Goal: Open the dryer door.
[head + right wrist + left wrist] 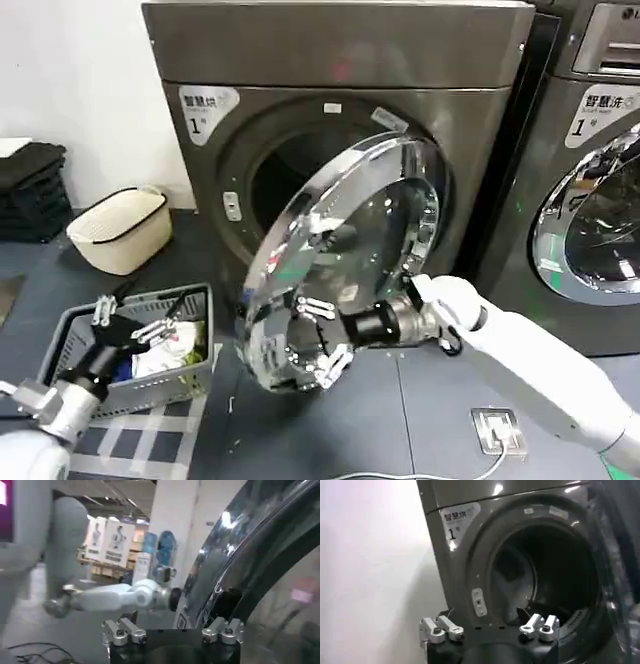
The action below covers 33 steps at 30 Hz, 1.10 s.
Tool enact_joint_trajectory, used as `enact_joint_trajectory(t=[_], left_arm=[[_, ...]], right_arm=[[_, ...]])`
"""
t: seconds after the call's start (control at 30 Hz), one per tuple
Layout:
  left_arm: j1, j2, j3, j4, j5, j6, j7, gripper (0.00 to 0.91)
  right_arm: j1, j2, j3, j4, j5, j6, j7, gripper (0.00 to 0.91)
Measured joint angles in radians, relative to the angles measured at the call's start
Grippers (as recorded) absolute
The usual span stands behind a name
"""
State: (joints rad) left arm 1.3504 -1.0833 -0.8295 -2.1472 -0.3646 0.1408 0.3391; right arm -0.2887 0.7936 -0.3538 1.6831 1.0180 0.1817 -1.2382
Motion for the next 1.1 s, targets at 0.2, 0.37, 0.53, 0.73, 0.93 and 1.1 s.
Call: enact_joint_trajectory(t=[0.2,0.37,0.53,0.73,0.93,1.1], left_arm=[[-0.079,0.041,0.046,0.051,-0.051,-0.008,0.041,0.907],[-0.146,0.077,0.1,0.099,-0.067,-0.03,0.112,0.907],[-0.213,0.132,0.179,0.151,-0.067,-0.08,0.196,0.907],[-0.297,0.189,0.303,0.205,-0.054,-0.116,0.268,0.907],[-0.401,0.227,0.455,0.251,-0.046,-0.149,0.301,0.907],[-0.502,0.224,0.573,0.281,-0.044,-0.165,0.301,0.907]], right_arm=[[-0.042,-0.038,0.052,0.027,0.005,0.006,-0.062,0.907],[-0.096,-0.071,0.112,0.059,0.005,0.006,-0.093,0.907],[-0.177,-0.106,0.213,0.081,0.006,0.005,-0.101,0.907],[-0.322,-0.16,0.401,0.099,0.014,0.002,-0.109,0.907],[-0.502,-0.223,0.587,0.112,0.031,0.011,-0.098,0.907],[-0.663,-0.246,0.75,0.109,0.025,0.014,-0.095,0.907]])
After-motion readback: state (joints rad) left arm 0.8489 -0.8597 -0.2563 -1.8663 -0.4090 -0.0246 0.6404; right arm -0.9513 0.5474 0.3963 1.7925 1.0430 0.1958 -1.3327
